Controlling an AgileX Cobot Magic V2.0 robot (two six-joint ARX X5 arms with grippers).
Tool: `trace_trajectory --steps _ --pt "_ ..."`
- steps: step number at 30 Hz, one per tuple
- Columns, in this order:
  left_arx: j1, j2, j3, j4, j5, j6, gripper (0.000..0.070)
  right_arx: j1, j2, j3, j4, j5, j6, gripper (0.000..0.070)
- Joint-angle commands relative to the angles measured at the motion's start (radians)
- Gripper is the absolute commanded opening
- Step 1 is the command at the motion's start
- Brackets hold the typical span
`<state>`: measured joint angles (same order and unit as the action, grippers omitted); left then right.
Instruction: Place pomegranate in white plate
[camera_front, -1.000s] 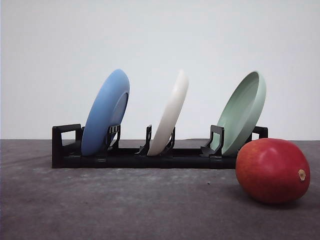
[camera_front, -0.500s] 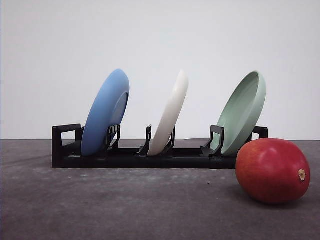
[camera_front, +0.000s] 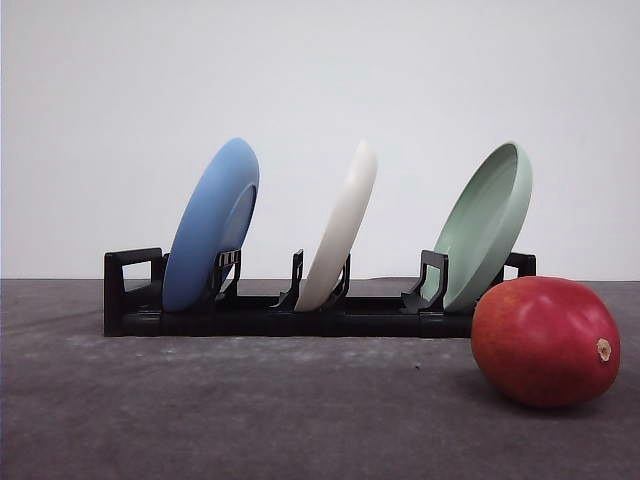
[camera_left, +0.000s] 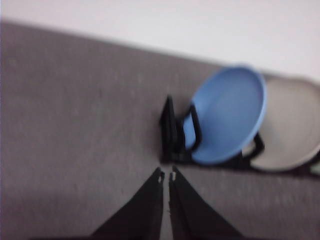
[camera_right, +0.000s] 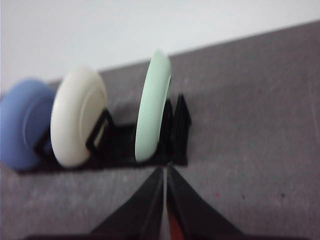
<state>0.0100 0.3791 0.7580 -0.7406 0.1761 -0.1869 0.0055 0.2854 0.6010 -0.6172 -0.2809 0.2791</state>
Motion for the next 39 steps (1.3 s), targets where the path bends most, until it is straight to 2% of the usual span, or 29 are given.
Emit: trace_trajectory --steps 1,4,8,13,18,22,27,28,30,31,33,39 --pt "-0.009 0.038 0.022 -0.010 0.019 0.025 0.0003 0.001 0.037 0.017 -0.007 -0.022 -0.068 0.0004" --pt "-0.025 0.094 0.025 -0.011 0.051 0.031 0.0003 0.001 0.107 0.018 -0.021 -0.063 -0.110 0.0004" --pt "-0.067 0.171 0.025 -0.002 0.079 0.053 0.0003 0.043 0.175 0.018 -0.017 -0.057 -0.154 0.0004" --pt "-0.176 0.239 0.025 0.057 0.060 0.088 0.0003 0.151 0.204 0.018 -0.012 0.008 -0.199 0.0004" --pt "-0.284 0.296 0.034 0.100 0.049 0.201 0.0003 0.244 0.203 0.018 -0.012 0.008 -0.276 0.0005" --pt "-0.339 0.318 0.035 0.137 0.049 0.296 0.0003 0.275 0.203 0.018 -0.012 0.008 -0.289 0.0005" --pt "-0.366 0.321 0.035 0.172 0.050 0.329 0.0017 0.277 0.203 0.018 -0.012 0.008 -0.291 0.0009" --pt "-0.367 0.320 0.035 0.177 0.051 0.329 0.0049 0.277 0.203 0.018 -0.012 0.008 -0.291 0.0021" --pt "-0.370 0.320 0.036 0.190 0.061 0.328 0.0221 0.277 0.203 0.018 -0.012 0.008 -0.291 0.0164" --pt "-0.371 0.320 0.036 0.193 0.066 0.328 0.0280 0.277 0.203 0.018 -0.012 0.008 -0.291 0.0234" --pt "-0.375 0.320 0.037 0.197 0.078 0.329 0.0291 0.277 0.203 0.018 -0.012 0.008 -0.291 0.0331" --pt "-0.409 0.323 0.038 0.231 0.112 0.329 0.0299 0.277 0.203 0.018 -0.012 0.008 -0.291 0.0340"
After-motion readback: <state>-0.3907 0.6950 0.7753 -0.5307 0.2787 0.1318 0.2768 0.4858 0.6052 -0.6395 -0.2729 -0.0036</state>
